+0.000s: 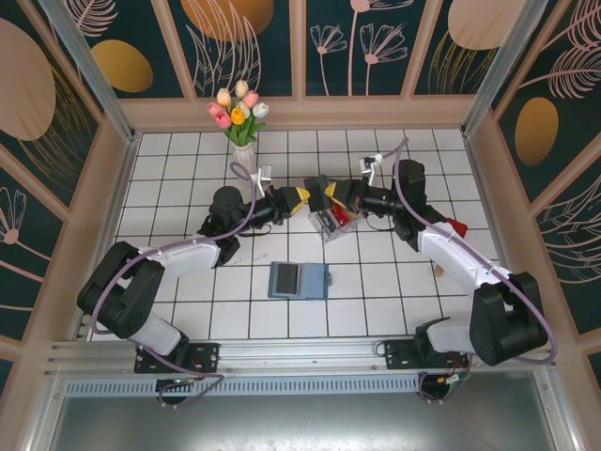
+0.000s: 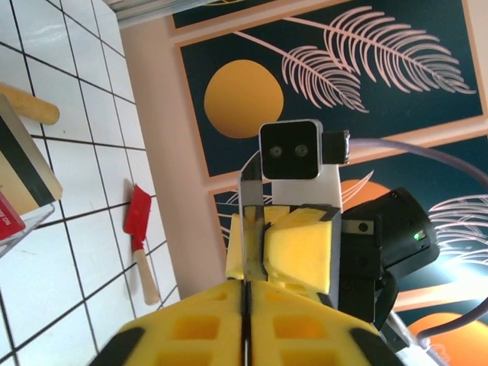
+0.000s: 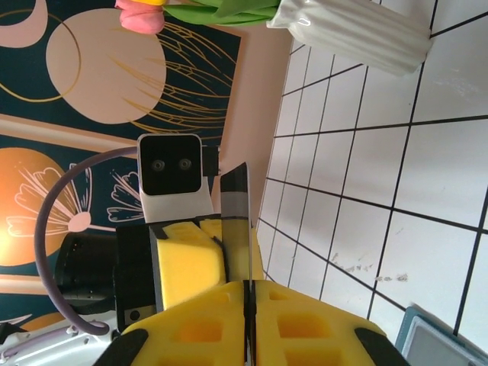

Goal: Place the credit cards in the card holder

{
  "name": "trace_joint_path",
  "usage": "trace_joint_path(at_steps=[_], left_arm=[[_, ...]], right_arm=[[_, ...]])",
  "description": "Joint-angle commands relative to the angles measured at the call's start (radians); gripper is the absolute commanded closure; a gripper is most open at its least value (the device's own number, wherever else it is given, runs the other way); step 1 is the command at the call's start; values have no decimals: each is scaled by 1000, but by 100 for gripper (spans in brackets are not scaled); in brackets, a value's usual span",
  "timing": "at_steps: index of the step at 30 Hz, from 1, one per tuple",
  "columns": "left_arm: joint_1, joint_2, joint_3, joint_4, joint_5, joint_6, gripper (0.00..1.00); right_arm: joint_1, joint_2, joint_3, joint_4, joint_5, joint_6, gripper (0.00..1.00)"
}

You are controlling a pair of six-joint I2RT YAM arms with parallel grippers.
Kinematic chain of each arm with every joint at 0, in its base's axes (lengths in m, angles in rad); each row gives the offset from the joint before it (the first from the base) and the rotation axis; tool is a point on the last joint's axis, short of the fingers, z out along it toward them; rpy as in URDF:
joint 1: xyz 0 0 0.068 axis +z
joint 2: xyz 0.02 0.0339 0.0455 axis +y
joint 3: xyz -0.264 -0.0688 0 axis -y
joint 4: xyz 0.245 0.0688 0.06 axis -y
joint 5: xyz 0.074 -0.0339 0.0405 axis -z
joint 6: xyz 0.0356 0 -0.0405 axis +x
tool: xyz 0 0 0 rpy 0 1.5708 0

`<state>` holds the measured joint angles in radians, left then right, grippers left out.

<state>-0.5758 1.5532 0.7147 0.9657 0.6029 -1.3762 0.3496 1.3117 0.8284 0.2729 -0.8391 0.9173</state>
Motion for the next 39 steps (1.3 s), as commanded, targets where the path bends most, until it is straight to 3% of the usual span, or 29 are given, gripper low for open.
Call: trace_joint_path(at_steps=[1,2,4,5,8,11,13,22,39], left_arm=[[0,-29,-25,0,-7,-4,97],[0,-37,-34,-19,-11,-6,99],[0,-57,-56,-64,-23,7,100],[-1,-70,-66,-100,-30,23,100],[-2,-128,-84,-290,-79,149,100],[-33,-199,-89,-617,-236,352,100],[-59,-234,-125,-698,-298,411,100],[-167,-294,-296,-632,-339,434,100],[-199,-197,-317,-572,-350,444,98]], right_arm=[[0,-10,-9,-90,46,-61,83],[0,-14,-12,-122,62,-76,81],[-1,-23,-17,-180,95,-113,62],[0,-26,-21,-219,125,-131,58],[9,-50,-44,-326,236,-201,57],[28,-77,-109,-373,313,-237,57],[56,-94,-168,-370,356,-234,57],[191,-97,-369,-220,426,-156,59],[249,-10,-425,-120,417,-124,65]])
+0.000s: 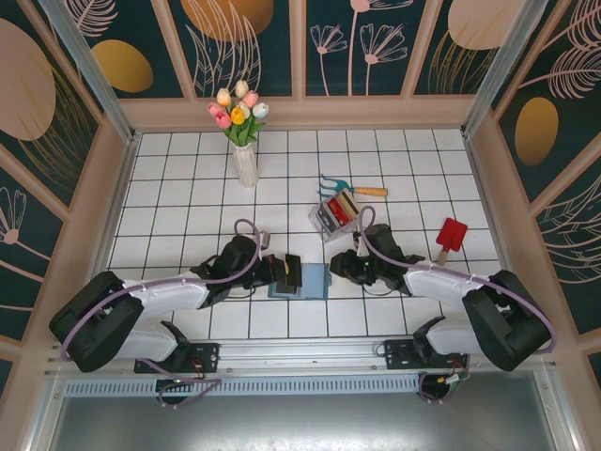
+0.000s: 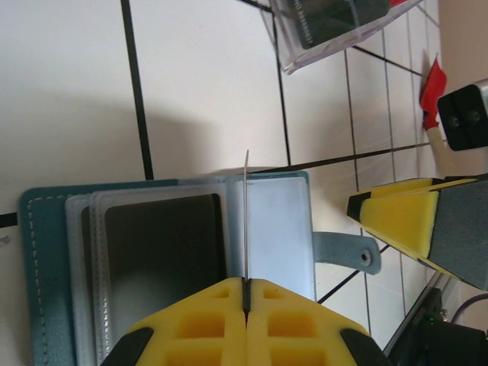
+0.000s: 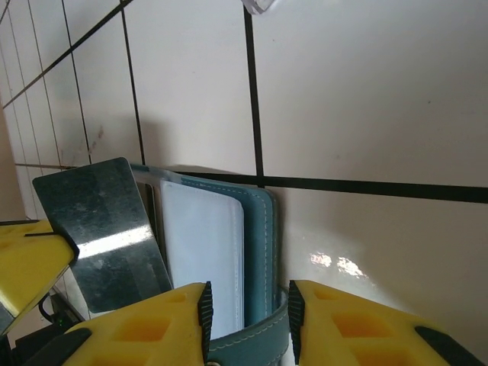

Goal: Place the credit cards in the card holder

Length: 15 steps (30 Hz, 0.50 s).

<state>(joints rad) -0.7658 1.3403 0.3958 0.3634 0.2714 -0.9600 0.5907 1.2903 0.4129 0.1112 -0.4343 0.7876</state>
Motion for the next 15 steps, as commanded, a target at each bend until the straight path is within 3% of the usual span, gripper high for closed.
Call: trace_joint_path(at_steps=[1,15], left_arm=[[-10,19,3,24,-22,30,98],[-11,-46,16,-93,-72,66,97]], right_arm=[[9,16,-11,42,13,4,65],[18,37,-9,32,34,0,64]])
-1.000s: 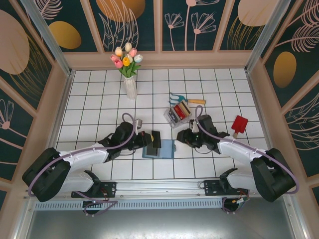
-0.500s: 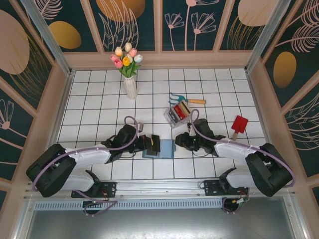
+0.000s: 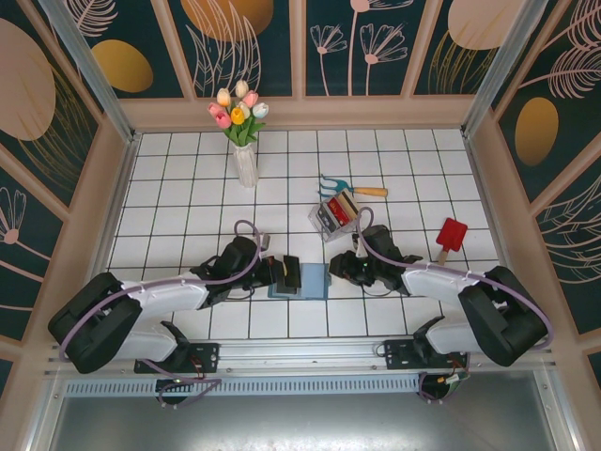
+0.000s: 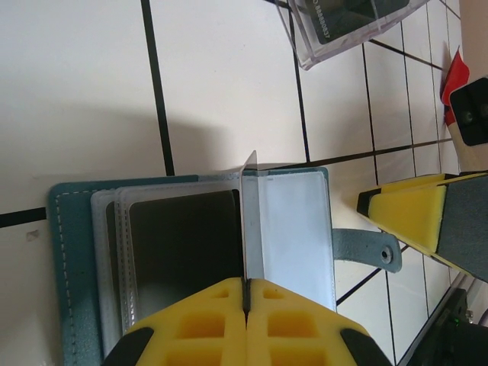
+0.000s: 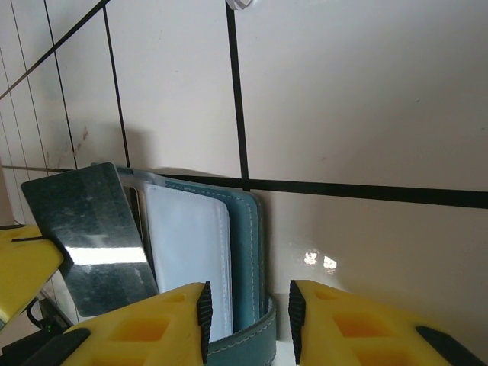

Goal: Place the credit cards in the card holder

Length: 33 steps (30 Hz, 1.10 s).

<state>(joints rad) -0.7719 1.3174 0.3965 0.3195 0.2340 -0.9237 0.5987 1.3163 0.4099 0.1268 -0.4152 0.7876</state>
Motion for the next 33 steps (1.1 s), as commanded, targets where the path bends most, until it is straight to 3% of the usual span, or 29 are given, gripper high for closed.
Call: trace_joint_path(at_steps=[1,18,24,33], left_arm=[[-5,-23,13,-47,-37,27,97],[-7,85,39,29,37,18,96],[-7,71,6,85,82,-63,96],[-6,92,-39,170,89,-135,96]], right_arm=[[10,11,-4,14,16,-1,64],[18,36,7,8,18,-5,68],[31,83,15,17,18,-8,76],[43,102,18,14,28,-10,78]])
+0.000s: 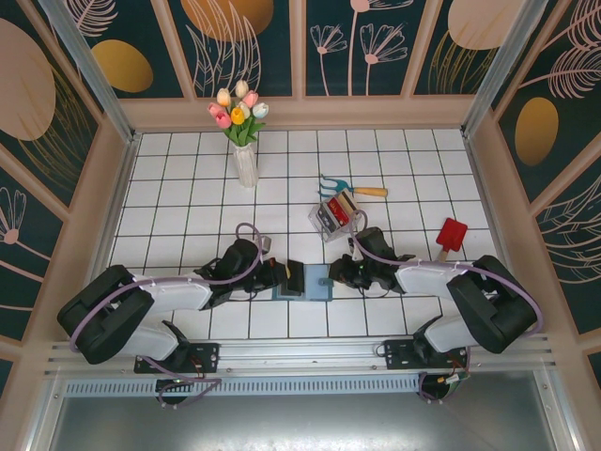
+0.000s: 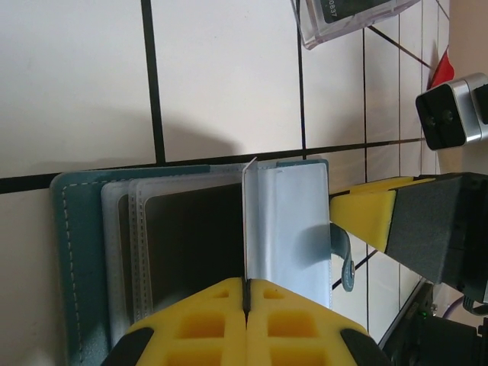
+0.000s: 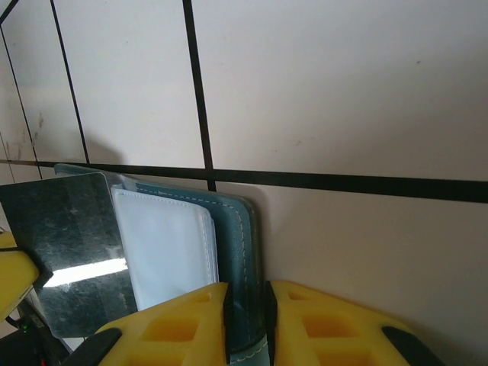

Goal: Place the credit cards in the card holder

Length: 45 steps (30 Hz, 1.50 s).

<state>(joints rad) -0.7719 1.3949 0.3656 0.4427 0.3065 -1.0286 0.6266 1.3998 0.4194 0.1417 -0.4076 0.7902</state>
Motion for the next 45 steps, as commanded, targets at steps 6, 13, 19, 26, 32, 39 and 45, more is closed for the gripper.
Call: trace_joint_path(at_steps=[6,13,19,26,32,39,45], left_arm=[[-6,-15,-8,51,12,-60,96],[-7,-86,-8,-7,-33,-55,96],[-6,-26,-13,38,-14,-60,96],[-9,55,-13,146,28,-88,96],[-20,77,7,58,5,-55,96],[-21,-21,-6,-52,-64,-6,96],[-21,-57,-4,-38,-74,-2,96]], right_arm=[[15,16,5,-6,26,-15,82],[18,13,4,-11,33,-16,83],[18,22,6,-7,32,-16,83],[18,34,4,1,23,-14,84],[19,41,10,-1,18,-19,84],[21,39,11,-7,24,-20,84],[21,40,12,-6,26,-18,84]])
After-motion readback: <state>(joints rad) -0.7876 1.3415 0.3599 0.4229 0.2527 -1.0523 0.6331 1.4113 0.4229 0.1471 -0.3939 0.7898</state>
